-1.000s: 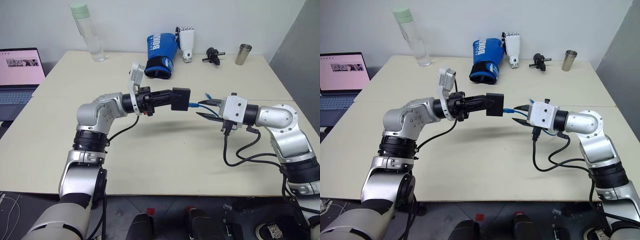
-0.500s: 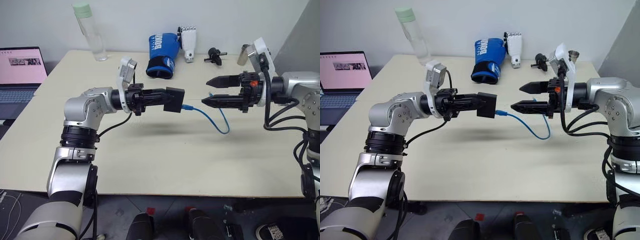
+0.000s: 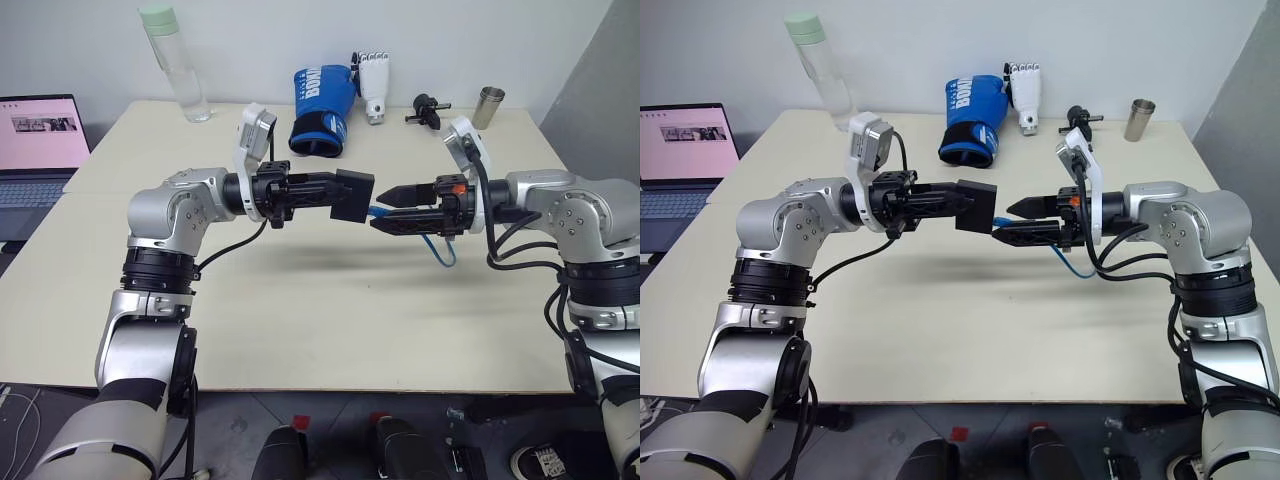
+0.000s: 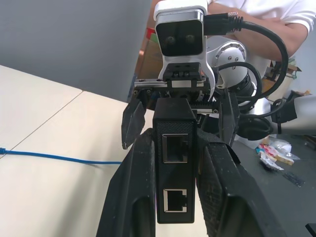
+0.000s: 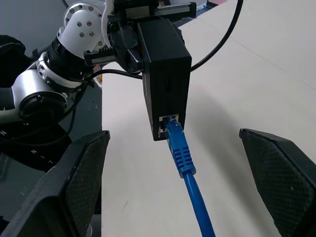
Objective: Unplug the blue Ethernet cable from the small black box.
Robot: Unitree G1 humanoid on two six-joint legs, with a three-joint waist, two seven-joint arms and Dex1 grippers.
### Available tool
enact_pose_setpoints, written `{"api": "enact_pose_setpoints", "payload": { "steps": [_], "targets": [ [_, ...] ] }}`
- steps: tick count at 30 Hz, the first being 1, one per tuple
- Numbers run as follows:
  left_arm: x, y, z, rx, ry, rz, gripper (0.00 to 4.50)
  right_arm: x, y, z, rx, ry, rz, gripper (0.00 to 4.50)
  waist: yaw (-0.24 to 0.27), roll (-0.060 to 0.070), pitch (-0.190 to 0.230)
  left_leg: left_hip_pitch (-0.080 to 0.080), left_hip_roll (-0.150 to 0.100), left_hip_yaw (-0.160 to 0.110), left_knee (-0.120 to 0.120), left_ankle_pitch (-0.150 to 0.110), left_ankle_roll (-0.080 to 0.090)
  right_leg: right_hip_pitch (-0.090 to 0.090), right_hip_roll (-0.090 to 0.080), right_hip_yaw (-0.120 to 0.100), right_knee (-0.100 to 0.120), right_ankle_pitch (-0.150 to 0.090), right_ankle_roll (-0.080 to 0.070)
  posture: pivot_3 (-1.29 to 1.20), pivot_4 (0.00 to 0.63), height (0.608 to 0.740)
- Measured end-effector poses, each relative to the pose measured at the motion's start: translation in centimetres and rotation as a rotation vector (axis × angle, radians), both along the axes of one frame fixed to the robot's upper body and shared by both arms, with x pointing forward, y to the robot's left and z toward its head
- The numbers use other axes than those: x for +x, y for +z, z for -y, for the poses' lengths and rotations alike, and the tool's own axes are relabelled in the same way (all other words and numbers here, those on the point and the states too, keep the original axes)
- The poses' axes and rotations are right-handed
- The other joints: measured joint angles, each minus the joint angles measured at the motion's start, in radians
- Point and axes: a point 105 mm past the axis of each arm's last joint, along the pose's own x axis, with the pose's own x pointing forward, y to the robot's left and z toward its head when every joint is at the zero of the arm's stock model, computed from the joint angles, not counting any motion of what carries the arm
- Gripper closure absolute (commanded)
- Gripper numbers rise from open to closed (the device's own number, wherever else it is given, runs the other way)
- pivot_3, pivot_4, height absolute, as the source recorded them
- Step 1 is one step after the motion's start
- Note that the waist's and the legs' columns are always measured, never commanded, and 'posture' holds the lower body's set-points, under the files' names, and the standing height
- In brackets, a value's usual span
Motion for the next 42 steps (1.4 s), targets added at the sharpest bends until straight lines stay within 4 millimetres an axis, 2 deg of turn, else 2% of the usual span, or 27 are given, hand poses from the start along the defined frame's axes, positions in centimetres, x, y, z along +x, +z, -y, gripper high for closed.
{"api": "enact_pose_setpoints", "payload": {
  "steps": [3, 10, 14, 20, 33, 35, 38, 40, 42],
  "targets": [
    [0.0, 0.0, 0.0, 0.000, -0.001, 0.001, 3.73, 0.3, -0.3, -0.2, 0.006, -0.004, -0.010, 0.50, 0.000, 0.000, 0.000, 0.000, 0.000, 0.000, 0.000, 0.000, 0.000, 0.000, 0.000, 0.000, 0.000, 0.000, 0.000, 0.00, 0.150, 0.740],
    [0.0, 0.0, 0.0, 0.000, -0.002, 0.000, 3.73, 0.6, -0.5, -0.2, 0.006, -0.005, -0.018, 2.23, 0.000, 0.000, 0.000, 0.000, 0.000, 0.000, 0.000, 0.000, 0.000, 0.000, 0.000, 0.000, 0.000, 0.000, 0.000, 0.00, 0.150, 0.740],
    [0.0, 0.0, 0.0, 0.001, -0.001, 0.001, 3.73, 0.4, -0.5, -0.3, 0.009, 0.012, -0.019, 2.95, 0.000, 0.000, 0.000, 0.000, 0.000, 0.000, 0.000, 0.000, 0.000, 0.000, 0.000, 0.000, 0.000, 0.000, 0.000, 0.00, 0.150, 0.740],
    [0.0, 0.0, 0.0, 0.004, 0.002, 0.001, 3.73, 0.1, -0.5, -0.2, 0.010, 0.037, -0.023, 4.40, 0.000, 0.000, 0.000, 0.000, 0.000, 0.000, 0.000, 0.000, 0.000, 0.000, 0.000, 0.000, 0.000, 0.000, 0.000, 0.00, 0.150, 0.740],
    [-0.4, -0.2, 0.5, 0.026, -0.020, 0.009, 3.73, -0.2, -0.6, 0.5, -0.027, 0.064, -0.015, 4.43, 0.000, 0.000, 0.000, 0.000, 0.000, 0.000, 0.000, 0.000, 0.000, 0.000, 0.000, 0.000, 0.000, 0.000, 0.000, 0.00, 0.150, 0.740],
    [-0.5, -0.2, 0.2, 0.035, -0.016, 0.010, 3.73, 0.0, -0.7, 1.8, -0.056, 0.023, -0.012, 4.43, 0.000, 0.000, 0.000, 0.000, 0.000, 0.000, 0.000, 0.000, 0.000, 0.000, 0.000, 0.000, -0.001, 0.000, 0.000, 0.00, 0.150, 0.740],
    [-0.7, -0.4, -0.5, 0.048, -0.005, 0.008, 3.73, 0.3, -2.3, 5.6, -0.131, -0.086, -0.046, 4.43, 0.007, 0.000, 0.000, -0.001, 0.000, -0.001, -0.001, 0.000, 0.000, 0.001, 0.000, -0.002, -0.004, 0.000, 0.000, 0.00, 0.150, 0.740],
    [-0.6, -0.5, -0.8, 0.051, 0.005, 0.003, 3.73, 0.4, -3.3, 6.7, -0.148, -0.117, -0.066, 4.43, 0.005, 0.000, 0.000, -0.001, 0.000, 0.000, -0.001, 0.000, 0.000, 0.001, 0.000, -0.001, -0.004, 0.000, 0.000, 0.00, 0.150, 0.740],
    [-0.7, -0.5, -0.6, 0.047, -0.004, 0.003, 3.73, 0.5, -3.6, 6.6, -0.156, -0.120, -0.048, 4.43, -0.001, 0.000, 0.000, 0.000, 0.000, 0.000, -0.001, 0.000, 0.000, 0.000, 0.000, 0.000, -0.003, 0.000, 0.000, 0.00, 0.150, 0.740]
  ]
}}
